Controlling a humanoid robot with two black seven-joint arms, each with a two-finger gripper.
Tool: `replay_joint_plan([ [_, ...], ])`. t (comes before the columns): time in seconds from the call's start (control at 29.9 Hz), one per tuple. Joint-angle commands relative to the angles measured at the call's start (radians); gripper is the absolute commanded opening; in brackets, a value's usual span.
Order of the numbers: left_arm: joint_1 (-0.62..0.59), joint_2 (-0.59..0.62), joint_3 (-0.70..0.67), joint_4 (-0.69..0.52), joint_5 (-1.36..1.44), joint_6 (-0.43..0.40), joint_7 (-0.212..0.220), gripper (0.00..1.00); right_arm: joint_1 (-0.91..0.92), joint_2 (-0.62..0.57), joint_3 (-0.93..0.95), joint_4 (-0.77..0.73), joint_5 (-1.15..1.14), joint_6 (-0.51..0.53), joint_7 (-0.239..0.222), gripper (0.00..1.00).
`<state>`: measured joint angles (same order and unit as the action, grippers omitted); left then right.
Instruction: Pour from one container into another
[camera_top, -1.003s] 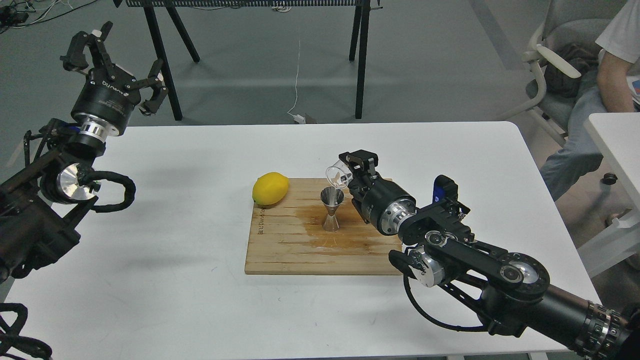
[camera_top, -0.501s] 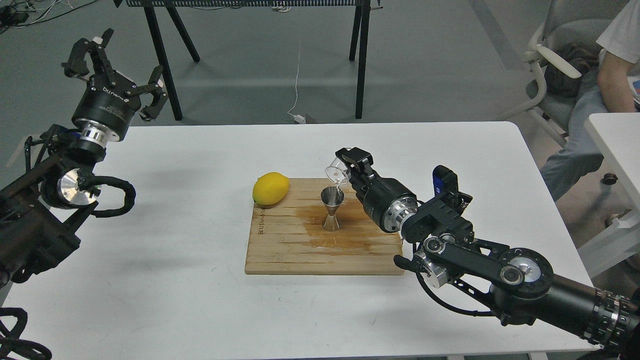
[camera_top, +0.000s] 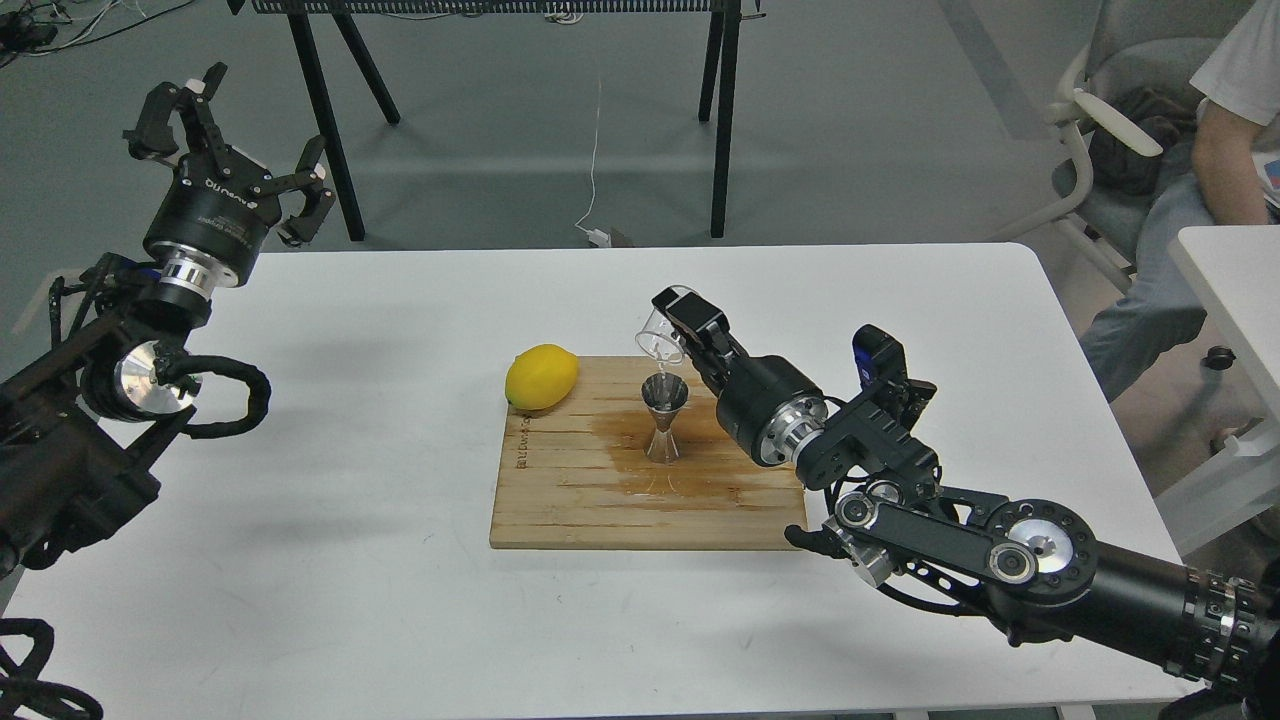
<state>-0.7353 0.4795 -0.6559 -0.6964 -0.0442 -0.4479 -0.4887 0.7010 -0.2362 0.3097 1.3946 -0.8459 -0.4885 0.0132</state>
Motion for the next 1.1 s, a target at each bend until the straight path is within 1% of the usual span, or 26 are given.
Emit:
replay_joint_plan([
  [0.0, 0.004, 0.001, -0.001, 0.000, 0.000, 0.000, 0.000, 1.00, 0.003, 0.000, -0.006, -0.002, -0.019, 0.000, 0.016, 0.32],
  [0.33, 0.005, 0.005, -0.001, 0.000, -0.002, -0.002, 0.000, 1.00, 0.035, -0.006, -0.055, -0.019, -0.100, 0.000, 0.022, 0.32],
  [0.47, 0.005, 0.007, -0.001, 0.000, -0.002, 0.000, 0.000, 1.00, 0.038, -0.006, -0.076, -0.045, -0.153, 0.000, 0.045, 0.32],
  [0.74, 0.013, 0.008, -0.001, 0.000, -0.002, -0.002, 0.000, 1.00, 0.045, -0.012, -0.081, -0.046, -0.154, 0.000, 0.048, 0.32],
  [0.87, 0.013, 0.011, -0.011, 0.000, -0.002, 0.000, 0.000, 1.00, 0.038, -0.031, -0.060, -0.045, -0.096, 0.000, 0.047, 0.32],
  [1.07, 0.013, 0.010, -0.024, 0.000, -0.002, 0.000, 0.000, 1.00, 0.017, -0.098, 0.017, 0.020, 0.137, 0.000, 0.041, 0.32],
])
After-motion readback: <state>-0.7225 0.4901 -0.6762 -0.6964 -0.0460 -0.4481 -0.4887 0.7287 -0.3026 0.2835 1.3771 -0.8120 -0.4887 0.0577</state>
